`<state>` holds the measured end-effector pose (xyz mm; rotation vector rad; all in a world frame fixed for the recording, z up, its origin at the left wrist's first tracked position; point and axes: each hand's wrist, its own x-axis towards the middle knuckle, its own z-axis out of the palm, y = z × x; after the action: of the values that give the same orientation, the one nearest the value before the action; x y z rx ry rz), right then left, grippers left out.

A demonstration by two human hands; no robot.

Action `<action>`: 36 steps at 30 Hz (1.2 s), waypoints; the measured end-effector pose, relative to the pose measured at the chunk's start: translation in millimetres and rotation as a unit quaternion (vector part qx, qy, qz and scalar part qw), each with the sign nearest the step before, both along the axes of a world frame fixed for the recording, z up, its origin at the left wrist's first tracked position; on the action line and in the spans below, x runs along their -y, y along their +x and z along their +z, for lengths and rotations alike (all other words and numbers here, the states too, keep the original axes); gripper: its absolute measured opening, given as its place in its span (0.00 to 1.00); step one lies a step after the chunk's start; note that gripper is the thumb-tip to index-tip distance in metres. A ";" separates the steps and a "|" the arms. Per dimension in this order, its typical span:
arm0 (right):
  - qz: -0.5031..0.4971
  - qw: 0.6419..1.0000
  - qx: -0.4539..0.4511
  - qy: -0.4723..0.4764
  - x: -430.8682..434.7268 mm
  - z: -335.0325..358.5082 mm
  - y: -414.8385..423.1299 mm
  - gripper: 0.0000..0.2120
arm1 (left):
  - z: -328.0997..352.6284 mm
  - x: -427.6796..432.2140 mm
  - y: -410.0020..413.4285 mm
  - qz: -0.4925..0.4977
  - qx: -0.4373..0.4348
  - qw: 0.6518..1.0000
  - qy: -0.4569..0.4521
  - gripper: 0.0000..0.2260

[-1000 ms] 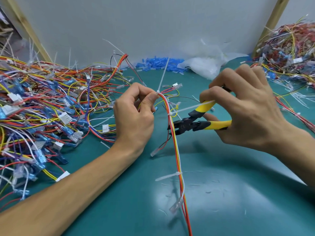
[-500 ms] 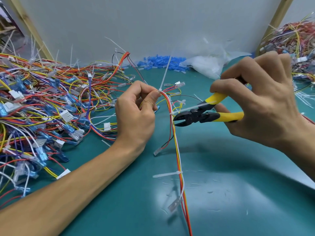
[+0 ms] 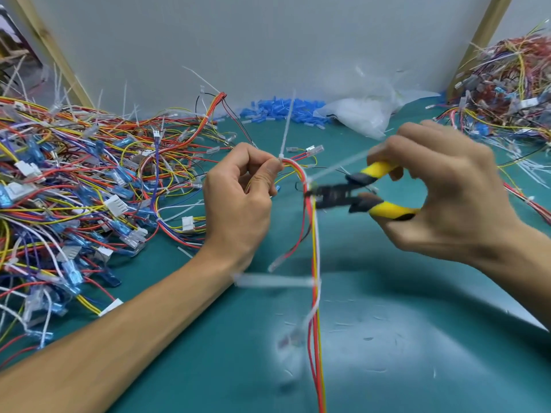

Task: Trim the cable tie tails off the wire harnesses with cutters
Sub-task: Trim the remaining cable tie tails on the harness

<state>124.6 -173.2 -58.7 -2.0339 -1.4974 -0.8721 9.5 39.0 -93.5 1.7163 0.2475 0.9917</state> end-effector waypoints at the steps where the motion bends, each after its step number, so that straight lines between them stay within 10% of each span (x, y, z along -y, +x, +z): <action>1: -0.006 0.997 -0.079 0.024 -0.9 -1.6 1.1 0.10 | 0.5 -0.5 0.4 0.001 0.005 1.000 -0.007 0.06; 6: -0.087 0.944 -0.309 0.081 3.4 1.2 20.5 0.18 | 0.8 0.0 -0.3 -0.012 0.010 1.000 -0.001 0.06; 12: -0.167 0.962 -0.157 -0.147 13.7 5.5 35.5 0.20 | 1.7 -2.4 0.8 0.015 0.059 0.997 -0.048 0.07; 18: -0.296 0.938 -0.181 -0.018 18.9 4.5 47.1 0.18 | -1.7 -2.0 1.5 0.013 0.047 0.999 0.002 0.06; 25: -0.148 0.922 -0.315 0.169 15.0 20.3 29.0 0.20 | -4.4 1.7 0.0 0.025 -0.023 0.994 0.106 0.07; 36: -0.046 0.976 -0.205 -0.056 4.3 3.1 15.5 0.18 | -5.9 6.0 -2.5 0.004 -0.012 0.988 0.152 0.06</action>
<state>140.1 -177.5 -55.6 -2.2108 -1.2548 -0.3707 7.1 33.1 -99.4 2.0044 0.1210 1.0563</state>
